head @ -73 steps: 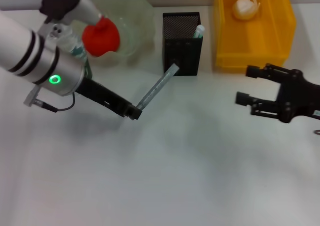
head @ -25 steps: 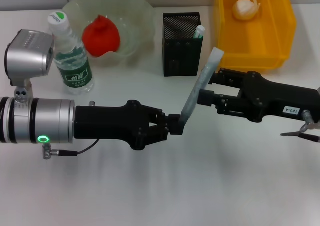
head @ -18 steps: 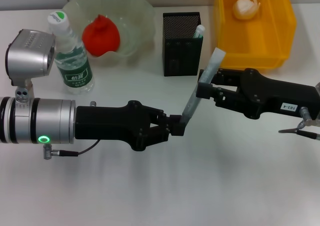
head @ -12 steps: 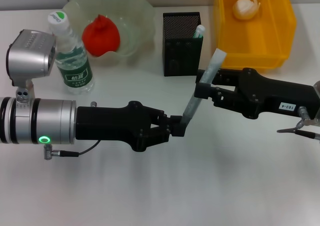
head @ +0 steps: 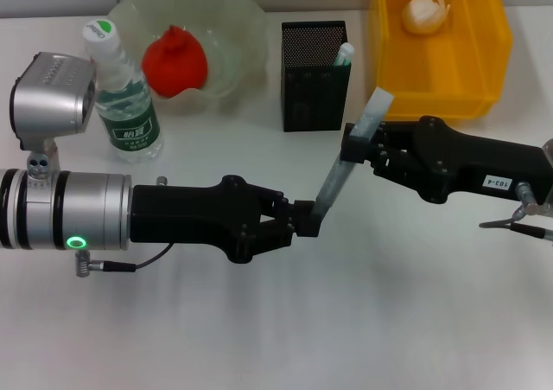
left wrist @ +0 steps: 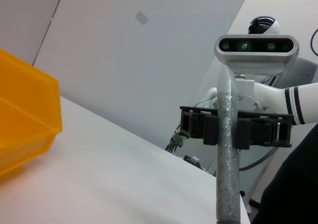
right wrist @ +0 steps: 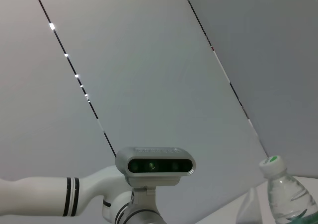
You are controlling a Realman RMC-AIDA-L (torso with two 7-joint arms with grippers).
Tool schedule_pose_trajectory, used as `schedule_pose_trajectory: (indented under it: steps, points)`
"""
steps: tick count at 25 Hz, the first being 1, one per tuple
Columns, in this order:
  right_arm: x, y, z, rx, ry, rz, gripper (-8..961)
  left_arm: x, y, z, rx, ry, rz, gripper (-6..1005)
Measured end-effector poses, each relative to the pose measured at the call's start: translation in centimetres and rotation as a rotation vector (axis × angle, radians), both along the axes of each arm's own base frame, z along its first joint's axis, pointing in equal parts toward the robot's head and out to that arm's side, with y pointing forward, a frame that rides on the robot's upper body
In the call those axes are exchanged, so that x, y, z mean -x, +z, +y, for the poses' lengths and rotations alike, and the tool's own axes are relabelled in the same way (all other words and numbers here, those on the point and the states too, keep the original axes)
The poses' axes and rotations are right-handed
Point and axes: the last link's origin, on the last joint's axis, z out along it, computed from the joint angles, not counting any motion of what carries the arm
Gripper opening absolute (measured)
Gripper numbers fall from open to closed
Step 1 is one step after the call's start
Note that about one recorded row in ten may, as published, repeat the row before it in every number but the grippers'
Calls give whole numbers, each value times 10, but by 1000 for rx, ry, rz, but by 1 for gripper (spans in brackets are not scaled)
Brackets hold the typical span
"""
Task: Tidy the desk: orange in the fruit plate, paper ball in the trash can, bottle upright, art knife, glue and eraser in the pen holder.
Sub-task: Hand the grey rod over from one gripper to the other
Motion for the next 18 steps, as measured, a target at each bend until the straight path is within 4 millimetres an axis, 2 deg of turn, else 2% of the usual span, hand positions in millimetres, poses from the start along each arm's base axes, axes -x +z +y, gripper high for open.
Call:
schedule_pose_trajectory:
  steps: [3,13,18]
  points:
    - [0,0,0,0,2,-1,163,0,0,0,2,-2,-1,146]
    - [1,0,2,-5,4,0,149,0,-1,-6,16,-33,-21,146]
    - [2,0,2,-6,4,-1,148,2,-3,-4,2,-20,-10,337]
